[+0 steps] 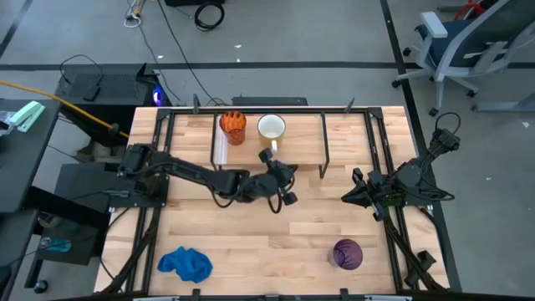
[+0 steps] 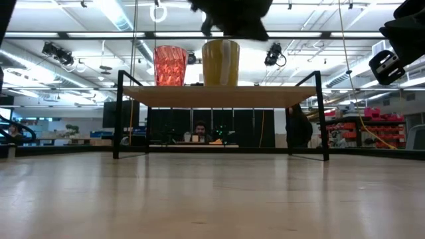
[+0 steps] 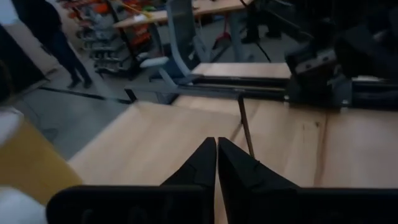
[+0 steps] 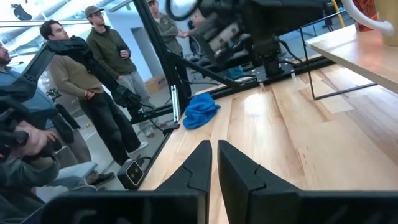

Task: Stack small to large cups/mugs on shelf
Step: Put the yellow mug on the shelf

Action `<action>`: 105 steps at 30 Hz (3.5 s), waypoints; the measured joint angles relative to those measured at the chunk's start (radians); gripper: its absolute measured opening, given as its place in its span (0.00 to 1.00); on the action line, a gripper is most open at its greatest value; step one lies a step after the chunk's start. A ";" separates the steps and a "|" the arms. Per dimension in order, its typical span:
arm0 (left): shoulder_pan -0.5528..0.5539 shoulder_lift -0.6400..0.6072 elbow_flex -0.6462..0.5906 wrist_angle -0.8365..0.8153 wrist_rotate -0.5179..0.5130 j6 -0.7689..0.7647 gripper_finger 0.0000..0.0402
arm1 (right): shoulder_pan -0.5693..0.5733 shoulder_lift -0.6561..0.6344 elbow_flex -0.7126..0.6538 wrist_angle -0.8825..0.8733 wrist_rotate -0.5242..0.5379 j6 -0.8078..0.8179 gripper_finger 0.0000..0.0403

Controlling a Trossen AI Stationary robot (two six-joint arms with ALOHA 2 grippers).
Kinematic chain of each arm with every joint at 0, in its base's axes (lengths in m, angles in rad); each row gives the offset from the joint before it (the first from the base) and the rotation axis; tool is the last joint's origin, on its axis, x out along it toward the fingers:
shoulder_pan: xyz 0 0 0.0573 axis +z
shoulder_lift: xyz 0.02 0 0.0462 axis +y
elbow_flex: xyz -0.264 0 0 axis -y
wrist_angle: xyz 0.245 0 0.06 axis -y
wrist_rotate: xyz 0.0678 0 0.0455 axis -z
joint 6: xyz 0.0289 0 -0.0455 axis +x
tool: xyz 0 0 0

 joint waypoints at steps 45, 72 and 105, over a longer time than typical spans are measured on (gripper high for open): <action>-0.077 0.262 0.057 0.247 -0.637 -0.036 0.02 | 0.000 0.000 0.000 -0.002 0.000 -0.017 0.08; -0.051 0.262 0.057 0.248 -0.742 -0.008 0.01 | 0.000 0.000 0.000 -0.003 -0.001 -0.016 0.08; -0.007 0.261 0.057 0.242 -0.669 -0.036 0.03 | 0.000 0.000 0.000 -0.008 -0.001 -0.011 0.08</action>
